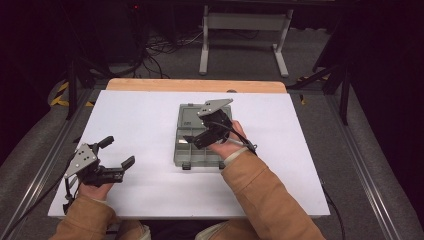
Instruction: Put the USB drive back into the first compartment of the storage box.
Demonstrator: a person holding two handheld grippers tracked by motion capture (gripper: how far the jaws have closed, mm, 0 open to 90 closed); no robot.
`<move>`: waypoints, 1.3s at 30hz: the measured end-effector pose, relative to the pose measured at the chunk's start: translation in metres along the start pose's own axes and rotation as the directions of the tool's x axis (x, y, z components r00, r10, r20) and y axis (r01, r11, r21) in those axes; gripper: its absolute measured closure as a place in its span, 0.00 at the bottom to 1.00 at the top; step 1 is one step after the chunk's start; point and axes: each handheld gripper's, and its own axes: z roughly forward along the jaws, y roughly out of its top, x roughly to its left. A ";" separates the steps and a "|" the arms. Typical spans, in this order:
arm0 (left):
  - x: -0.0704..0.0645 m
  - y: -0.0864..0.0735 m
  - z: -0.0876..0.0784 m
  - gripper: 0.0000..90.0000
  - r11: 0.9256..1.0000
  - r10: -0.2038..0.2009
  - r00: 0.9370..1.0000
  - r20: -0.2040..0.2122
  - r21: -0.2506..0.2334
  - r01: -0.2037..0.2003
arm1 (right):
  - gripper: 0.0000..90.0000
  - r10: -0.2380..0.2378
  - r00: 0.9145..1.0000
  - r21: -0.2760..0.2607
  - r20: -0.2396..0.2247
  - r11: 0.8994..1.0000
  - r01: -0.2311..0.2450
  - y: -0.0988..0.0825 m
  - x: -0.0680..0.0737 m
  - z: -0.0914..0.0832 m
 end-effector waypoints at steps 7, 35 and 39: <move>0.000 0.000 -0.001 0.02 1.000 -0.005 1.000 -0.001 -0.006 0.005 | 0.07 -0.010 1.000 -0.033 0.012 0.999 0.010 -0.005 0.009 -0.023; -0.001 0.000 -0.002 0.02 1.000 -0.006 1.000 -0.007 -0.003 0.006 | 0.05 0.041 0.996 -0.237 0.077 0.971 -0.022 -0.080 0.025 -0.101; -0.001 0.000 -0.002 0.02 1.000 -0.005 1.000 -0.006 0.000 0.005 | 0.05 0.051 0.995 -0.273 0.089 0.962 -0.025 -0.097 0.026 -0.109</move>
